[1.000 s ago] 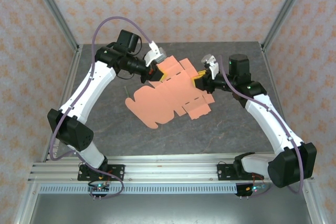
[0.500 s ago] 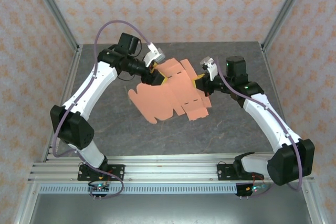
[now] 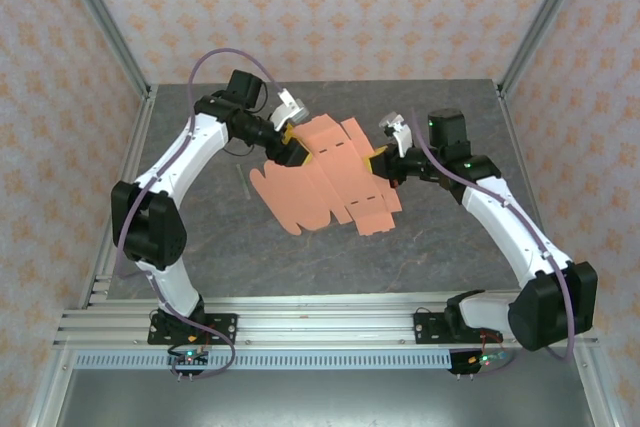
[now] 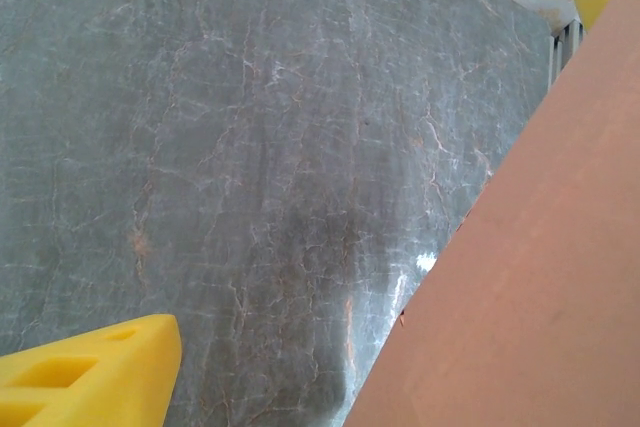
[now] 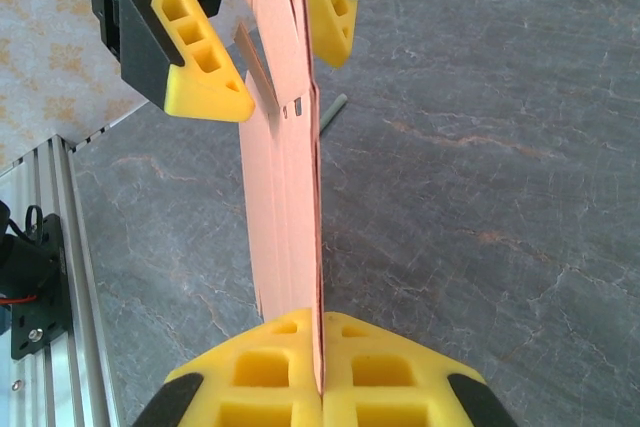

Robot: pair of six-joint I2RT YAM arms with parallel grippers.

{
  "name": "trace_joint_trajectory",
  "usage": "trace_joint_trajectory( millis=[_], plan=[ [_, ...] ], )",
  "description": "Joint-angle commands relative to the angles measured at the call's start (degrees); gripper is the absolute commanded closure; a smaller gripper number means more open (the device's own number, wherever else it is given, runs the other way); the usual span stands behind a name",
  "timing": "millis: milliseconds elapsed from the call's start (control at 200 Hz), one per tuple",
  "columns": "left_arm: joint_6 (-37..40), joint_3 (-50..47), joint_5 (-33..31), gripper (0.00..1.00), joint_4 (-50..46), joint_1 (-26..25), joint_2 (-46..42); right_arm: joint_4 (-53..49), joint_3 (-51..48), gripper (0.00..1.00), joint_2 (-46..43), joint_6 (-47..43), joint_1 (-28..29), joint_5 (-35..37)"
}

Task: Fold the paper box

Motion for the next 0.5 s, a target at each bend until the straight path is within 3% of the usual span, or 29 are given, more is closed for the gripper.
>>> trace_joint_trajectory(
  millis=[0, 260, 350, 495],
  plan=[
    [3.81, 1.36, 4.59, 0.31, -3.06, 0.08, 0.46, 0.48, 2.43, 1.00, 0.39, 1.62, -0.21, -0.13],
    [-1.76, -2.86, 10.29, 0.76, 2.47, -0.14, 1.14, 2.42, 1.80, 1.00, 1.16, 7.26, 0.87, 8.07],
    [-6.02, -4.24, 10.10, 0.85, 4.37, -0.33, 1.52, 1.94, 0.81, 1.00, 0.37, 7.70, 2.85, 16.11],
    [-16.51, -6.26, 6.12, 0.90, 10.01, -0.68, 2.27, 0.76, -1.02, 1.00, -0.81, 4.91, 8.39, 35.30]
  ],
)
